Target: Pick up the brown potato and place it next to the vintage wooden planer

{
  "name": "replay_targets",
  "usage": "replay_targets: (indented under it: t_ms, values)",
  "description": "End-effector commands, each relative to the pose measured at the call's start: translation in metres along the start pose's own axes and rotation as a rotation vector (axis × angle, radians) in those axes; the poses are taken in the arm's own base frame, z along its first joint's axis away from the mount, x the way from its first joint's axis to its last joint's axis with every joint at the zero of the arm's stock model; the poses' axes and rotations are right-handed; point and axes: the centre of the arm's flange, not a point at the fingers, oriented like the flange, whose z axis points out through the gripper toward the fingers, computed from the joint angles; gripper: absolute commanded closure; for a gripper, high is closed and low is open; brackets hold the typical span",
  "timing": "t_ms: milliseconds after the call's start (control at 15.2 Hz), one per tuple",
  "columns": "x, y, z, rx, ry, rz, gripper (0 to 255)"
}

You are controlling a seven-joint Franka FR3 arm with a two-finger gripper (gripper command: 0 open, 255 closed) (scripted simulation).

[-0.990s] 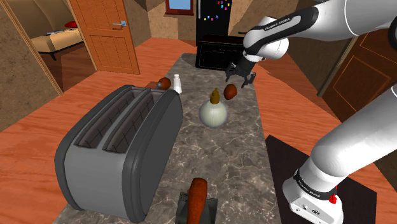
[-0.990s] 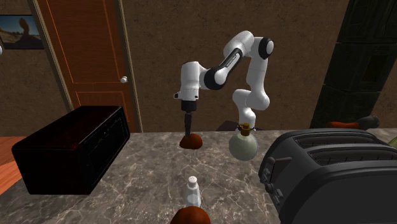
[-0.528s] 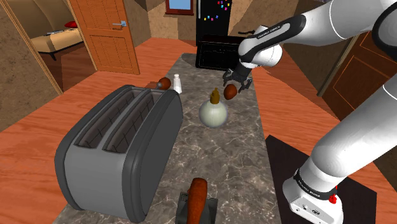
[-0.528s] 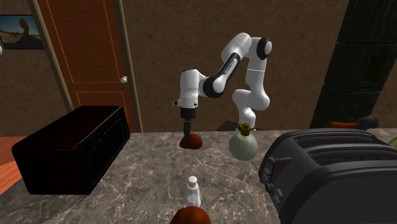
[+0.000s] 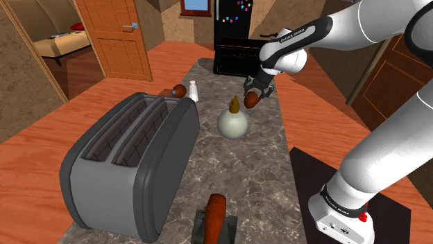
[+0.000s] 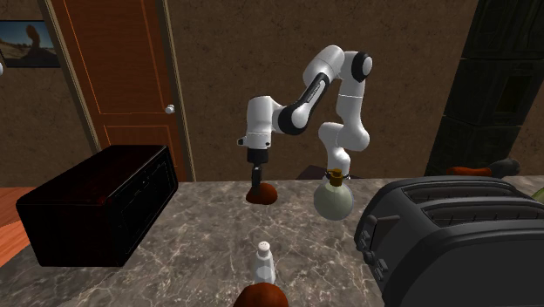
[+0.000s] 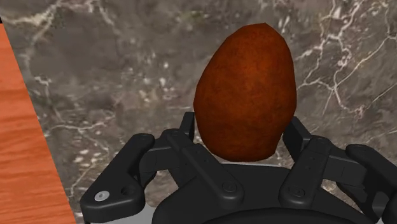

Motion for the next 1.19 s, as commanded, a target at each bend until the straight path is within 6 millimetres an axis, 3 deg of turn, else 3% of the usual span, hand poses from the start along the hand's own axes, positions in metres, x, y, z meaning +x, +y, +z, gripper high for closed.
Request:
replay_targets:
  t_ms: [0, 528, 1122]
  values:
    - [0.0, 0.0, 0.0, -0.001, -0.001, 0.0, 255]
    - [0.0, 0.0, 0.0, -0.001, -0.001, 0.0, 255]
    - [0.002, -0.015, -0.045, -0.001, -0.001, 0.0, 255]
